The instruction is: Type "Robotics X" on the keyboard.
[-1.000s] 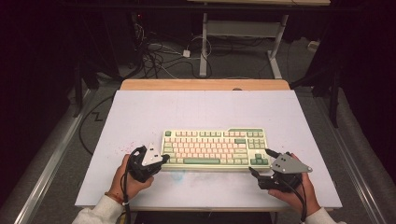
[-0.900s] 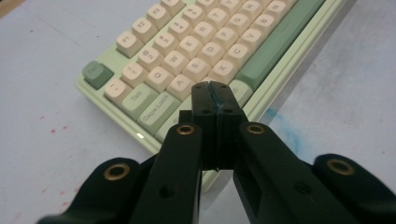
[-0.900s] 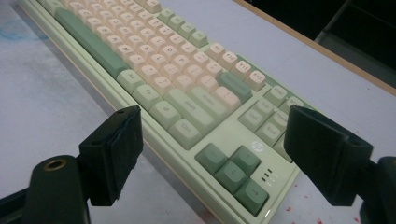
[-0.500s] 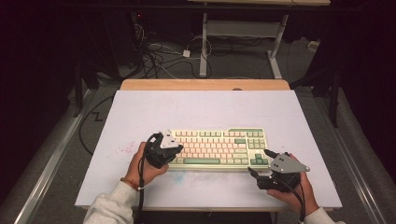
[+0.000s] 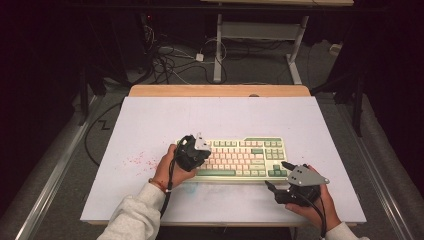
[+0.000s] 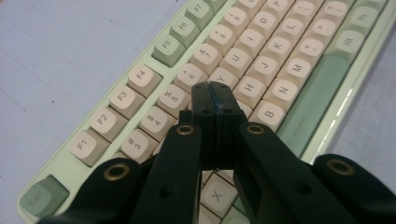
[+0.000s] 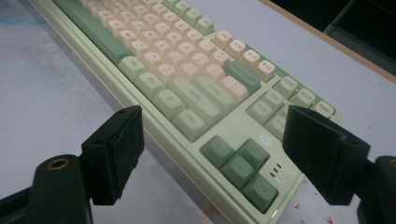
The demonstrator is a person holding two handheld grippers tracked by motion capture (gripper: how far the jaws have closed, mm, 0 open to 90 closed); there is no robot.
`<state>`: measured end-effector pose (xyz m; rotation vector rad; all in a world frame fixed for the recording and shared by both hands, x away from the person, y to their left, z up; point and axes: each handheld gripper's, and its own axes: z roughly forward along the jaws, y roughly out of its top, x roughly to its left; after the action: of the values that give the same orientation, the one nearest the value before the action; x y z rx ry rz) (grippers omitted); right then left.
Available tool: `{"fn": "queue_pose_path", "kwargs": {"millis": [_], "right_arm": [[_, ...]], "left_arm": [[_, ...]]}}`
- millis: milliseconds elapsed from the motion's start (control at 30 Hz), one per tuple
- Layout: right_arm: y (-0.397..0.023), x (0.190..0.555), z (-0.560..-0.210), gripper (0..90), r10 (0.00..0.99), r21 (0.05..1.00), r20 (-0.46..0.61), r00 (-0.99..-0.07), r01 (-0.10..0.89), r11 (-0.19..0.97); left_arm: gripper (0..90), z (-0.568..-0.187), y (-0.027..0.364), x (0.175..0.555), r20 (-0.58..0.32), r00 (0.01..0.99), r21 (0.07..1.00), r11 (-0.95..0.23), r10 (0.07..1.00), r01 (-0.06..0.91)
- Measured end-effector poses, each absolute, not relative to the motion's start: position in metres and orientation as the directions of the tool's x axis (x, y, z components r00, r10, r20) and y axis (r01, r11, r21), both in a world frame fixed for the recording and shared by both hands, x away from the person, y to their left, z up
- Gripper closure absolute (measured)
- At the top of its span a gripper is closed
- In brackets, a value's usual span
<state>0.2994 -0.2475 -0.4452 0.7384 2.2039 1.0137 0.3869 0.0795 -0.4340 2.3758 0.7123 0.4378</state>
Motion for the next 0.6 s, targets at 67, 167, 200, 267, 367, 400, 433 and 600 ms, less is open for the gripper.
{"fn": "queue_pose_path", "kwargs": {"millis": [67,167,200,267,367,400,433,600], "right_arm": [[-0.248,0.300,-0.446,21.2,0.685,0.797,-0.282,-0.672,0.233,0.556],[-0.247,0.301,-0.447,21.3,0.684,0.794,-0.281,-0.673,0.238,0.560],[-0.246,0.301,-0.447,21.3,0.683,0.793,-0.282,-0.674,0.237,0.561],[-0.246,0.301,-0.447,21.4,0.682,0.794,-0.280,-0.676,0.236,0.560],[-0.245,0.301,-0.448,21.5,0.680,0.792,-0.278,-0.678,0.238,0.561],[-0.245,0.301,-0.448,21.5,0.679,0.790,-0.281,-0.678,0.238,0.564],[-0.245,0.301,-0.448,21.5,0.677,0.791,-0.280,-0.680,0.237,0.564],[-0.244,0.301,-0.449,21.5,0.673,0.788,-0.280,-0.685,0.236,0.568]], "left_arm": [[87.7,-0.435,0.077,0.390,0.132,0.801,0.633,-0.672,0.584,0.385],[87.7,-0.437,0.075,0.394,0.132,0.800,0.623,-0.676,0.586,0.392],[87.7,-0.438,0.073,0.394,0.131,0.800,0.622,-0.677,0.585,0.394],[87.7,-0.439,0.071,0.396,0.133,0.801,0.616,-0.682,0.584,0.395],[87.7,-0.439,0.068,0.399,0.132,0.799,0.611,-0.683,0.586,0.401],[87.7,-0.439,0.067,0.400,0.129,0.803,0.607,-0.686,0.582,0.400],[87.7,-0.439,0.066,0.401,0.126,0.807,0.603,-0.691,0.577,0.400],[87.6,-0.441,0.062,0.405,0.132,0.806,0.591,-0.699,0.577,0.403]]}}
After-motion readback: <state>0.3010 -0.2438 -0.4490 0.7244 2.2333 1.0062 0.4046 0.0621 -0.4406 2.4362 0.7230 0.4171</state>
